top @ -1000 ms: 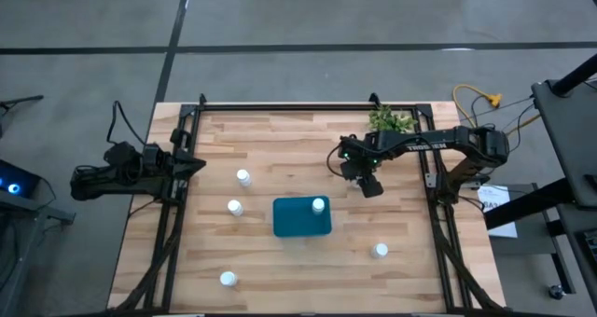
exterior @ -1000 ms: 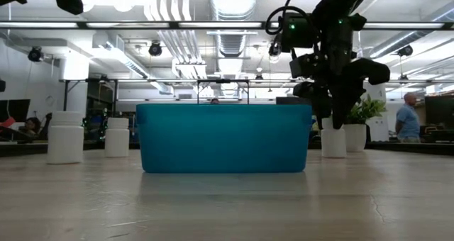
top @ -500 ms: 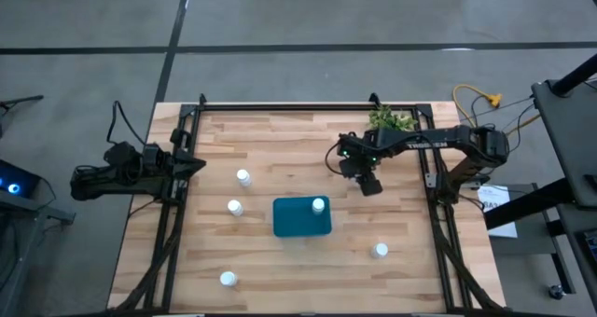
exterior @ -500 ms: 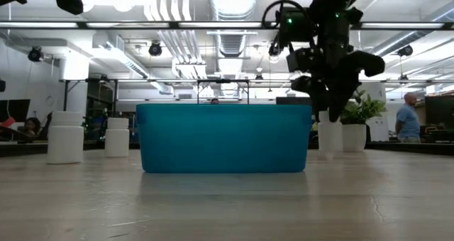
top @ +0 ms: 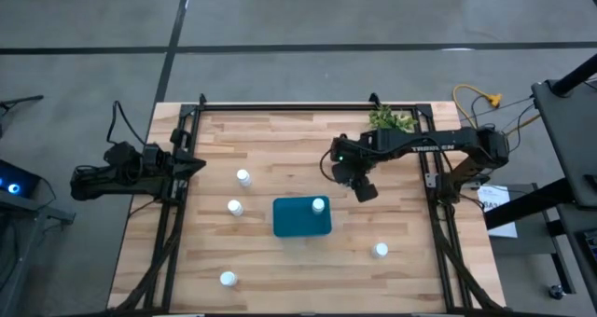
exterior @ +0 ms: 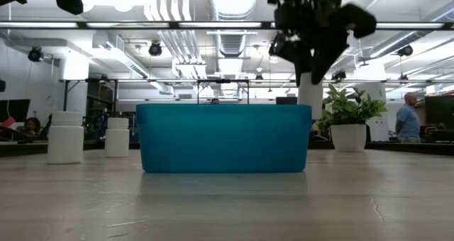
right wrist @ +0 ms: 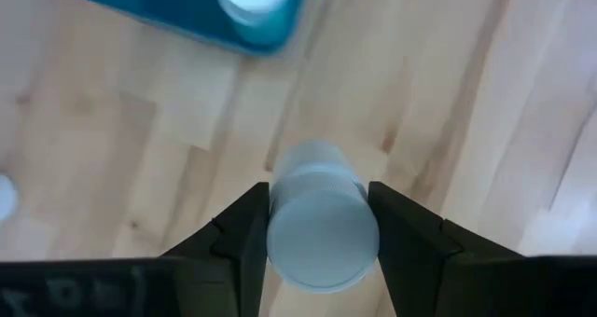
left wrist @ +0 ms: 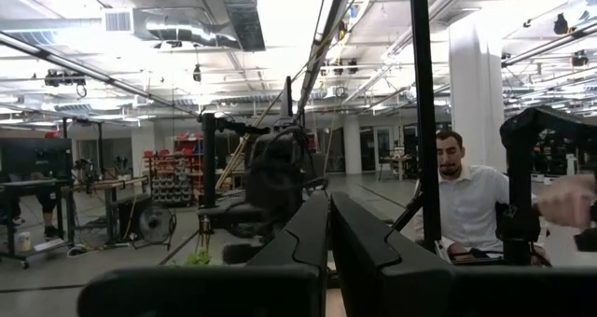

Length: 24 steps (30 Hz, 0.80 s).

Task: Pick and place pill bottles into a basket
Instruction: Put the medicine bottle into the blue bin

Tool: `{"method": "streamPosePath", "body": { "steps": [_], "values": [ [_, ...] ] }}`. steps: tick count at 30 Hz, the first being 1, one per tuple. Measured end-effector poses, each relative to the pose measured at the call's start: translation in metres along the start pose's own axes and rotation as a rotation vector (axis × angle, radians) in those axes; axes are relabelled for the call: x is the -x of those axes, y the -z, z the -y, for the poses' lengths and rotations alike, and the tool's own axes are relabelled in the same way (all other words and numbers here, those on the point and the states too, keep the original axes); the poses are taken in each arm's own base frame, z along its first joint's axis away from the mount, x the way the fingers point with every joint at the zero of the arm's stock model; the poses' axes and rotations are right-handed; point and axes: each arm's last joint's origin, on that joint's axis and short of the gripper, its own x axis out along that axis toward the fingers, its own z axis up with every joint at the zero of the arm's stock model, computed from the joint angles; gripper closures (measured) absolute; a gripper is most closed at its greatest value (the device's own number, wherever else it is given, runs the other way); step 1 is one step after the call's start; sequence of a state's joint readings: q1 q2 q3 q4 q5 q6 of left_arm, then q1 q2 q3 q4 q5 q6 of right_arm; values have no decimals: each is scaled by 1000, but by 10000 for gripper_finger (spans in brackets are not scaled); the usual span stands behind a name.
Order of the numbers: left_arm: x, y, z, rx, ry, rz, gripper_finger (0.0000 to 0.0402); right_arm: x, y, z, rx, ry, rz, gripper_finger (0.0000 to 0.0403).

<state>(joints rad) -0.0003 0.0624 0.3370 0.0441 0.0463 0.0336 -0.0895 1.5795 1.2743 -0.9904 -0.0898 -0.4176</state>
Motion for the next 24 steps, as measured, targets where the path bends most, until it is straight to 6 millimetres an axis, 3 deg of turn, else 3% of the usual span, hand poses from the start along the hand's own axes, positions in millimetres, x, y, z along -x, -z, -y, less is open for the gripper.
{"method": "streamPosePath", "body": {
  "steps": [8,14,24],
  "values": [
    [0,0,0,0,0,0,402,24,-33,-39,110,1,105,255],
    [0,0,0,0,0,0,402,30,-47,-63,172,-14,146,255],
    [0,0,0,0,0,0,402,21,-55,-72,191,-20,155,255]
  ]
}}
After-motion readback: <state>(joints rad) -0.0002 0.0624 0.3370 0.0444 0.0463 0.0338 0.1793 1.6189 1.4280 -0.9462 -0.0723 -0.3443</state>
